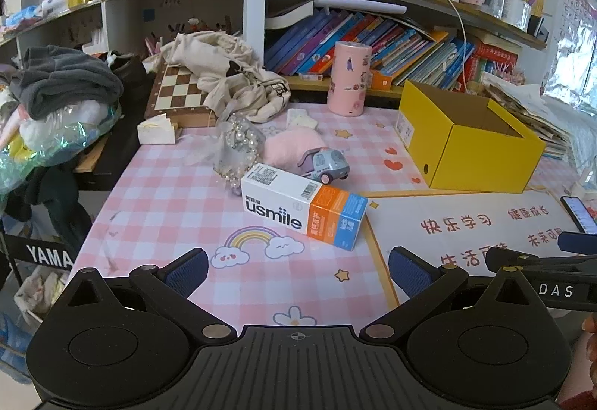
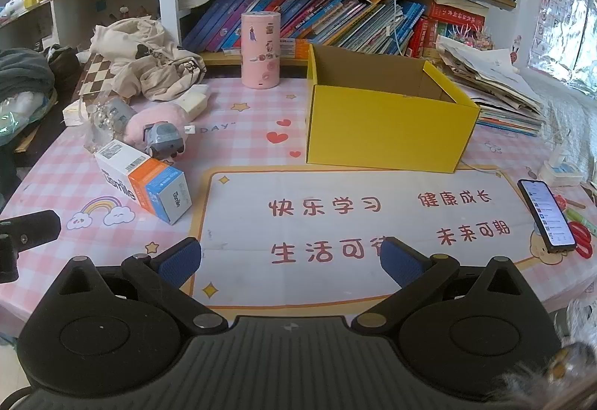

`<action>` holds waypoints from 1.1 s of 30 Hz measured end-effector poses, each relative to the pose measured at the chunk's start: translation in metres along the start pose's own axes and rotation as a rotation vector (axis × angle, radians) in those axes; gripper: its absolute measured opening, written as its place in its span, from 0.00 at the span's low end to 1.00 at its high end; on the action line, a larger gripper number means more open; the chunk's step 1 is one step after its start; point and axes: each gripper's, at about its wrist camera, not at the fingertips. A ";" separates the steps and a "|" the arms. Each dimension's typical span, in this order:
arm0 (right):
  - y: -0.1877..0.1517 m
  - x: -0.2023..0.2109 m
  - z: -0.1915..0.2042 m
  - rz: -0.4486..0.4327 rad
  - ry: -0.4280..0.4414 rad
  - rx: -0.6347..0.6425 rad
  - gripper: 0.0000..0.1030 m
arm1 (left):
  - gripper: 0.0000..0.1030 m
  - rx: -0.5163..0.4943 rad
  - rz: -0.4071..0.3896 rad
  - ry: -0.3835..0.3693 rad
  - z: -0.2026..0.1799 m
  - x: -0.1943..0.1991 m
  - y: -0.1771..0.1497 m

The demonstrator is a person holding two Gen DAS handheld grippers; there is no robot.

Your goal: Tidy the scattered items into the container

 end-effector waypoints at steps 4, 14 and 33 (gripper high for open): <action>0.001 -0.002 0.002 0.000 0.001 0.001 1.00 | 1.00 0.011 -0.001 -0.007 0.000 0.002 0.000; 0.003 -0.002 0.000 0.004 0.002 0.002 1.00 | 1.00 0.019 0.013 -0.010 0.002 -0.003 -0.001; 0.000 -0.003 -0.003 0.011 0.003 -0.005 1.00 | 1.00 0.021 0.019 -0.012 0.002 -0.003 -0.001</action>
Point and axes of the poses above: each gripper's, at about its wrist camera, not at the fingertips, and x roughly against the way its jaws point, z to its left, y to its top, and after that the axes turned 13 degrees about -y, right-handed
